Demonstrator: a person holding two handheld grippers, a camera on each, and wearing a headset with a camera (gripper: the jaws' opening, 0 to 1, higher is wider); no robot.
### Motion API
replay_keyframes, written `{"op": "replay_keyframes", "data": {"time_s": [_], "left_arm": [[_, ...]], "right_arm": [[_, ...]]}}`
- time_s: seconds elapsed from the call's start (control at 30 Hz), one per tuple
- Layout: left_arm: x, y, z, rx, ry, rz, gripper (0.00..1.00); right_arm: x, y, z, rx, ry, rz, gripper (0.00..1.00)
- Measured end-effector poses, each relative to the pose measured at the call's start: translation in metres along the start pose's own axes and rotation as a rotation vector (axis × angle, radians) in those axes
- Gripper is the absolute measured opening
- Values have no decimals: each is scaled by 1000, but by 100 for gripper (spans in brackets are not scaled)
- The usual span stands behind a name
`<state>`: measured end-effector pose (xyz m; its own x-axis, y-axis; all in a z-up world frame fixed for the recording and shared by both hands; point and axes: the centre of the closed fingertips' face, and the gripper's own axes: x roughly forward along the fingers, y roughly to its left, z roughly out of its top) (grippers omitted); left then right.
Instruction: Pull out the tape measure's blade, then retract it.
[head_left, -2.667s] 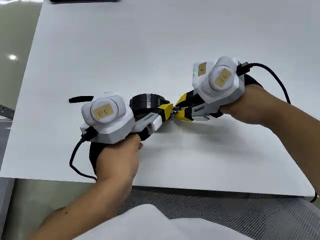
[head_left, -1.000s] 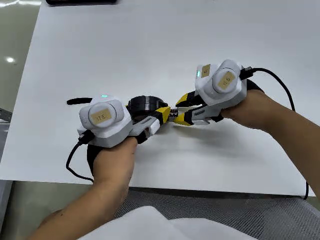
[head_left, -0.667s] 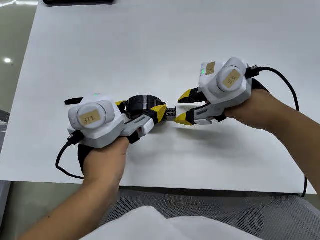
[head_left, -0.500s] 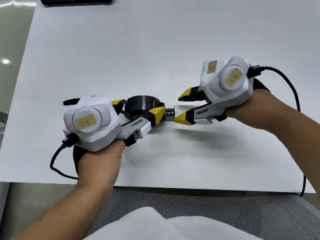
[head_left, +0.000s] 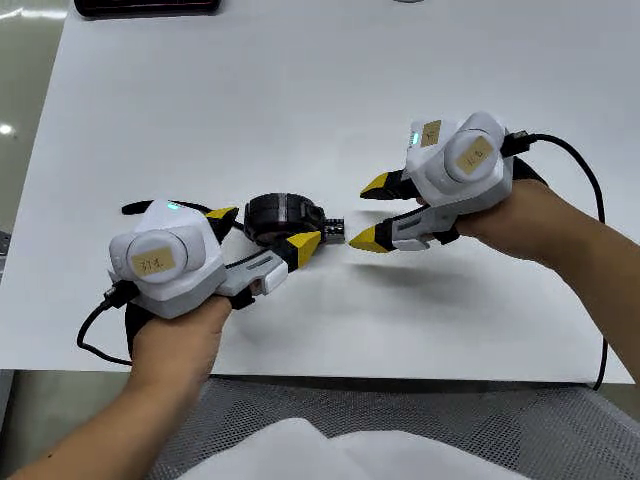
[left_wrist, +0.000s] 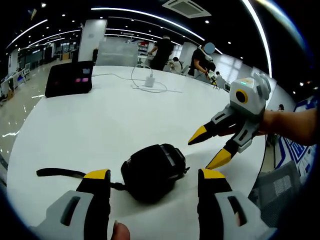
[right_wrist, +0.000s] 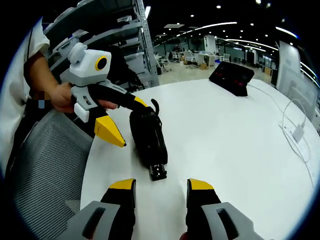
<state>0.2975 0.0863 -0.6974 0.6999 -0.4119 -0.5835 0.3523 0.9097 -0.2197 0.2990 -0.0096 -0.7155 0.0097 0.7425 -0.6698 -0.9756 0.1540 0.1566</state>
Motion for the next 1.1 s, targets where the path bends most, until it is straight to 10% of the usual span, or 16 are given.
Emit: {"op": "replay_keyframes", "data": {"time_s": [1.1], "left_arm": [[-34, 2, -7, 208, 63, -95, 77]], "right_arm": [[-47, 15, -28, 46, 6, -78, 59]]}}
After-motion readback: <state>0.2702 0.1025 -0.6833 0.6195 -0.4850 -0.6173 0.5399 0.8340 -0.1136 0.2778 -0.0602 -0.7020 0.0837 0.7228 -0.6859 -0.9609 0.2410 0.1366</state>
